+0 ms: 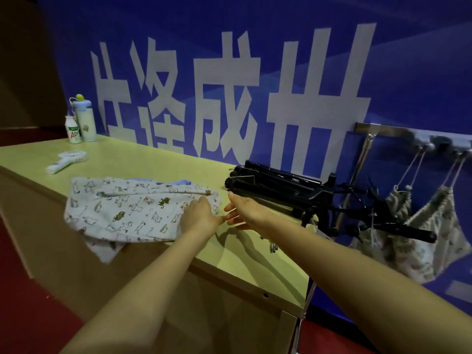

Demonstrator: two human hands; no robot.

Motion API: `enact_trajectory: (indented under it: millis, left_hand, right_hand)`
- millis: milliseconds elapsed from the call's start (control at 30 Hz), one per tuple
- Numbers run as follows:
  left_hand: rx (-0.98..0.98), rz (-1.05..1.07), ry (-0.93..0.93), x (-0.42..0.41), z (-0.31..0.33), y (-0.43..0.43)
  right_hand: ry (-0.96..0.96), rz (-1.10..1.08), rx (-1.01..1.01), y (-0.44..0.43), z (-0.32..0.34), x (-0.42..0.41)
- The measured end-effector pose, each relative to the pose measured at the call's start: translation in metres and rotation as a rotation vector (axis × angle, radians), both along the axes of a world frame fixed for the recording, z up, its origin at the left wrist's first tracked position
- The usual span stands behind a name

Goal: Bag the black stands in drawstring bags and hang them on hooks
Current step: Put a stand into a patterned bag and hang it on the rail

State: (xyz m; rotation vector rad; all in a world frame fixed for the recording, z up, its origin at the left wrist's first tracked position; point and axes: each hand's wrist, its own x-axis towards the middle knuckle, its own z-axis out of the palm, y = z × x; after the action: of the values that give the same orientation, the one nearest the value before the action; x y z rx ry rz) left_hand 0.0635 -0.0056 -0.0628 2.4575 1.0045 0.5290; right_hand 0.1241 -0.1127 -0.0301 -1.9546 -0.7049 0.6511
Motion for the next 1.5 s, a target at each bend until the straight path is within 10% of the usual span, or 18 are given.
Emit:
enact_trajectory:
  millis: [433,733,900,1200,1500]
  left_hand:
    - [0.206,0.055,-0.053,-0.007,0.003,0.012]
    - [-0.532,0.2,-0.739,-0.053,0.071,0.019]
    - [-0.401,0.204,-0.865,-0.093,0.105,0.004]
    - [-0.155,0.053,-0.833,-0.14,0.153,-0.041]
    - [-0.283,-0.055,-0.496,-0.131,0.102,-0.028]
  right_hand:
    - [0.08,-0.03,0.045,0.008,-0.01,0.006]
    - [0.064,-0.025,0.179,0.002,0.02,-0.025]
    - [0.018,0.052,0.238,0.009,0.039,-0.065]
    - [0.012,0.257,0.354,0.015,0.061,-0.129]
    - [-0.088,0.208,-0.048,-0.065,0.045,-0.058]
